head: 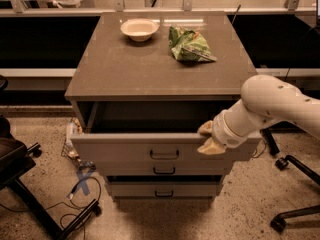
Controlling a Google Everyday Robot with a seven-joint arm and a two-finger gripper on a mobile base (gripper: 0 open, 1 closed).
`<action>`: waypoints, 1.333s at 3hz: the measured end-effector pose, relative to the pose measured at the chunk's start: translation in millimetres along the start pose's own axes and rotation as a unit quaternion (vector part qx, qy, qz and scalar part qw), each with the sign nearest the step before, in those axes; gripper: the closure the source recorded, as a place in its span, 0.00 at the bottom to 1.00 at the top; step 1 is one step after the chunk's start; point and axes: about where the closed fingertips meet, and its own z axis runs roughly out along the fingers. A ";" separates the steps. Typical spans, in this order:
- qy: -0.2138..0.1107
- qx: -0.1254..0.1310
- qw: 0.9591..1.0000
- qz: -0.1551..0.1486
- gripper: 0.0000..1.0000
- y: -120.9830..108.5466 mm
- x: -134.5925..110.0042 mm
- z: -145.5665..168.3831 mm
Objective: Open top drawer
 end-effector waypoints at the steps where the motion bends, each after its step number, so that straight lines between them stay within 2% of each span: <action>1: 0.006 -0.005 1.000 0.006 0.95 10.4 -0.4 -3.4; 2: 0.022 -0.011 1.000 0.017 1.00 37.7 -4.6 -15.5; 3: 0.028 -0.014 0.999 0.021 1.00 50.6 -6.2 -20.0; 4: 0.028 -0.014 0.999 0.021 1.00 50.6 -6.2 -20.0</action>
Offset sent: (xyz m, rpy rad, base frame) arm -0.1505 0.0023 0.0531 -0.1440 0.1249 -0.0952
